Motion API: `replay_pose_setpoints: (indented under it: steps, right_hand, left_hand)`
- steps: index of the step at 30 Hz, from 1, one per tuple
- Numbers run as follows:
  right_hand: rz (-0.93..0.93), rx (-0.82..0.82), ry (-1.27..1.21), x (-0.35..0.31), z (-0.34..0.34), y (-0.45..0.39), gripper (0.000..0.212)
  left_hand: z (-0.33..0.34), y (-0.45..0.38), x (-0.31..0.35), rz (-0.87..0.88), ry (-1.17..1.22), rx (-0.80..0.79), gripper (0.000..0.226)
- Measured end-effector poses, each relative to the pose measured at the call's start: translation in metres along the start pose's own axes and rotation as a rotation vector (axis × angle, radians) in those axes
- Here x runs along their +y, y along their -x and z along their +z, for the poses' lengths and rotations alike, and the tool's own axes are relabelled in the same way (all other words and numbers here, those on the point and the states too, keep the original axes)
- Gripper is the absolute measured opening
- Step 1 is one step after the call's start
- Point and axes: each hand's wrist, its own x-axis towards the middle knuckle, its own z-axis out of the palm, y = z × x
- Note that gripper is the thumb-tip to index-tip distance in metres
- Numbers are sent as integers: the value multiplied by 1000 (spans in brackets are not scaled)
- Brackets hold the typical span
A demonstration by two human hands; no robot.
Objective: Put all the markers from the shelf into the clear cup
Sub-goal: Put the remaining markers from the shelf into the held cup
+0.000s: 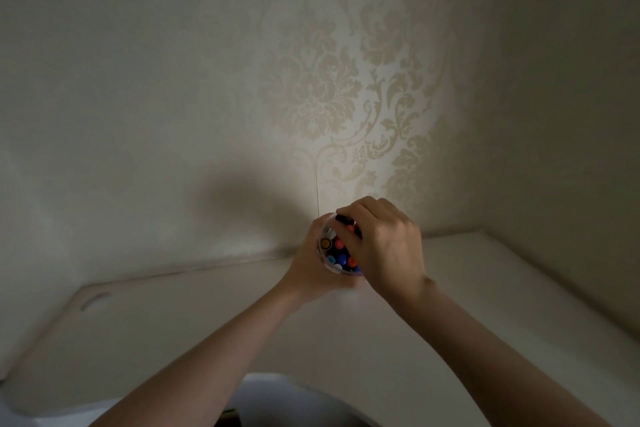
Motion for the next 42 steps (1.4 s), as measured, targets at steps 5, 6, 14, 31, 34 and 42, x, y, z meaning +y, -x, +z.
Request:
replay_pose_setpoints:
  steps: [5, 6, 14, 31, 34, 42]
  right_hand:
    - [10, 66, 84, -1, -1, 1, 31]
    - [3, 55, 104, 1, 0, 2, 31]
    - [51, -66, 138, 9, -4, 4, 23]
    - [162, -150, -174, 15, -18, 31, 15]
    - [124, -58, -124, 31, -21, 40, 13]
    - [50, -304, 49, 22, -17, 45, 33]
  left_hand:
    - [7, 0, 6, 47, -64, -22, 82]
    - [8, 0, 6, 55, -67, -14, 84]
    - [12, 4, 6, 42, -69, 17, 92]
    - [10, 9, 0, 21, -154, -30, 104]
    - [7, 10, -2, -2, -134, -28, 104]
    - [11, 8, 9, 9, -104, -24, 94]
